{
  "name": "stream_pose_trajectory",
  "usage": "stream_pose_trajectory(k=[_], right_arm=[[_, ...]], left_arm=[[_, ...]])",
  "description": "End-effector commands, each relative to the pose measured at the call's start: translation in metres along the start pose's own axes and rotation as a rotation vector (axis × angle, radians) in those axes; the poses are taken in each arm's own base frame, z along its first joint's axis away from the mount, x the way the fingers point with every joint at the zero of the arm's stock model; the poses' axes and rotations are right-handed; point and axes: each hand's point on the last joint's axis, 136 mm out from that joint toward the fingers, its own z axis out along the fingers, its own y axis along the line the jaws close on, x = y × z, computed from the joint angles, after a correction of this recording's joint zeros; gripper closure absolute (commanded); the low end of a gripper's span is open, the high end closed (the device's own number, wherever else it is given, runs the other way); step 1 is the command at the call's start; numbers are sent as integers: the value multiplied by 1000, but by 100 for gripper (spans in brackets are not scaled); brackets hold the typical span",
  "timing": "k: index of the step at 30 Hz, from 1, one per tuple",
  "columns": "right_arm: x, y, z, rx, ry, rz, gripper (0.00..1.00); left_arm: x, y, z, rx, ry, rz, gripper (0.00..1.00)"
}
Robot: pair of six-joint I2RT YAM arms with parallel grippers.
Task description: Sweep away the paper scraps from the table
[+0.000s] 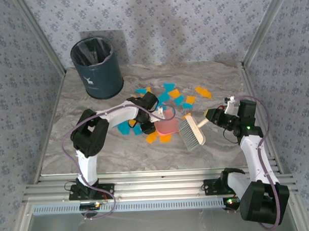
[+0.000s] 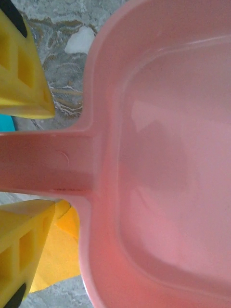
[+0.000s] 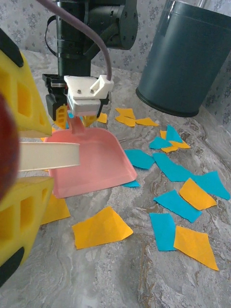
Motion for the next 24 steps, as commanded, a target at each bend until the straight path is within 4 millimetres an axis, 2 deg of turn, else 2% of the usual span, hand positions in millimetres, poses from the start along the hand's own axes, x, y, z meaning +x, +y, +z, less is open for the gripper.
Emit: stream_pose_trajectory(k=[1, 13, 24], right_arm=[[2, 2, -2, -15, -2, -9, 100], [1, 1, -1, -16, -3, -4, 100], [2, 1, -1, -16, 0, -2, 100]], left_arm=[[-1, -4, 0, 10, -37, -6, 52], [-3, -3, -6, 4, -169, -78, 54], [-4, -7, -4, 28, -176, -78, 59]])
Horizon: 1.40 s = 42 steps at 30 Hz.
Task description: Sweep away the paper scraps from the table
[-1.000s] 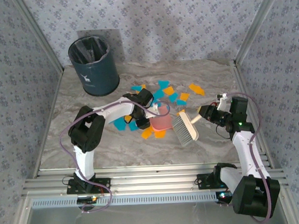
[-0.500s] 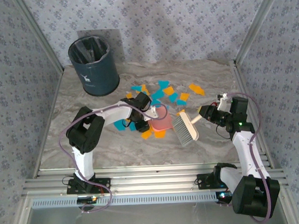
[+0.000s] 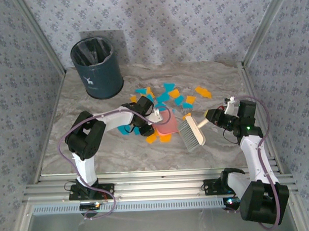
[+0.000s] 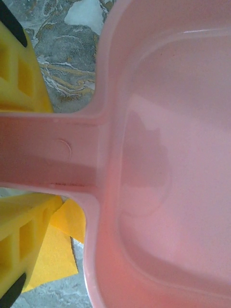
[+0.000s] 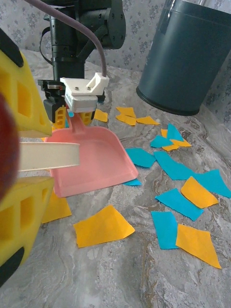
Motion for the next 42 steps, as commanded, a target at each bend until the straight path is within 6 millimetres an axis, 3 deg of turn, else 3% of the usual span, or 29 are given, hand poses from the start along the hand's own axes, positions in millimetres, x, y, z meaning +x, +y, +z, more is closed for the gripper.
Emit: stream_pose_trajectory(k=[1, 14, 22, 27, 34, 42], right_arm=[[1, 2, -1, -19, -1, -6, 100], [1, 2, -1, -16, 0, -9, 100], [1, 2, -2, -16, 1, -9, 100], [1, 2, -3, -14, -5, -11, 100], [-7, 5, -10, 14, -59, -34, 100], [-16, 3, -19, 59, -139, -34, 100]], left_arm=[[-10, -2, -12, 14, -53, 2, 60], [-9, -4, -15, 31, -28, 16, 71], [-13, -3, -23, 30, -22, 13, 88], [-18, -4, -37, 35, -31, 17, 100], [-23, -4, -69, -11, -67, 25, 100], [10, 11, -101, -162, 64, -2, 100]])
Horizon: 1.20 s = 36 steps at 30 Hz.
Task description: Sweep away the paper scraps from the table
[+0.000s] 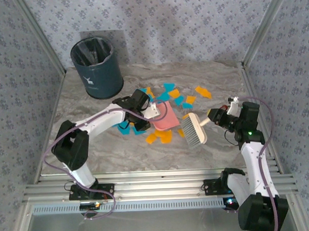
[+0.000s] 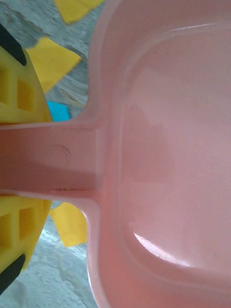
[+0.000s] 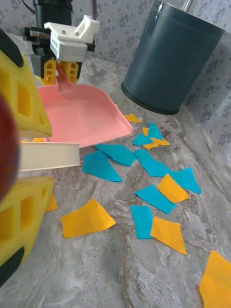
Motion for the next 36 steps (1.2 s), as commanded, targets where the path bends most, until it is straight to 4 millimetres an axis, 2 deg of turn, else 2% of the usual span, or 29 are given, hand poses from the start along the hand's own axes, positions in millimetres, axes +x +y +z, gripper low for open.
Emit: stream_pose_trajectory(k=[1, 8, 12, 15, 23, 31, 36], right_arm=[[-4, -5, 1, 14, -30, 30, 100], [8, -1, 20, -39, 13, 62, 100], [15, 12, 37, -96, 36, 71, 100], [25, 25, 54, -120, 72, 60, 100], [46, 63, 98, -187, 136, 36, 100], [67, 92, 135, -257, 199, 25, 100], [82, 103, 153, -281, 247, 23, 100]], left_arm=[[19, 11, -26, -92, 80, -12, 100], [30, 15, -73, -75, 47, -147, 100], [31, 22, -99, -91, 31, -209, 100], [26, 26, -108, -98, 7, -252, 100], [21, 18, -108, -19, 1, -300, 100], [30, 31, -107, -120, 2, -323, 100], [35, 32, -107, -145, 5, -314, 100]])
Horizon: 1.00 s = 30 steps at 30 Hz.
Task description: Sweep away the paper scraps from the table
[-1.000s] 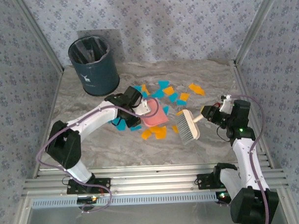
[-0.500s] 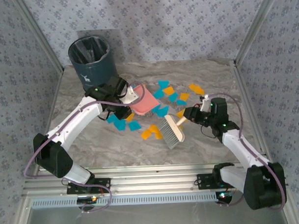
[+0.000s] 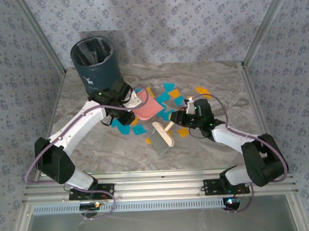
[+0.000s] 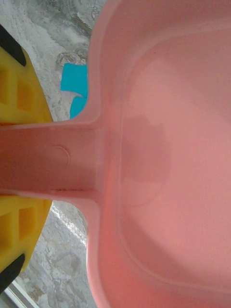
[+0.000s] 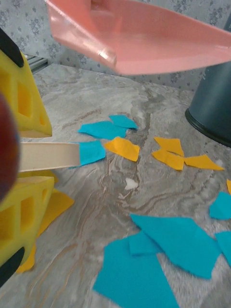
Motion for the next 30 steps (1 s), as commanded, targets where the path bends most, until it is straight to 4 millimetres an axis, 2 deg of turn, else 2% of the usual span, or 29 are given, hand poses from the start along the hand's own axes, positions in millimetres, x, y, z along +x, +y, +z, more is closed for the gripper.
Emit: stream_pose_trajectory(k=[1, 7, 14, 22, 30], right_arm=[[-17, 24, 11, -68, -42, -28, 100], [-10, 11, 21, -38, -20, -27, 100], [-5, -13, 14, 40, -23, -39, 100], [-12, -39, -17, 164, -72, -59, 100], [-24, -63, -62, 311, -160, -77, 100]], left_arm=[[-1, 6, -11, -39, -37, -13, 100], [3, 8, -8, -49, -28, -13, 100], [6, 9, -7, -59, -21, -7, 100], [8, 5, -5, -37, -6, -1, 100], [8, 4, -4, -38, 0, 5, 100]])
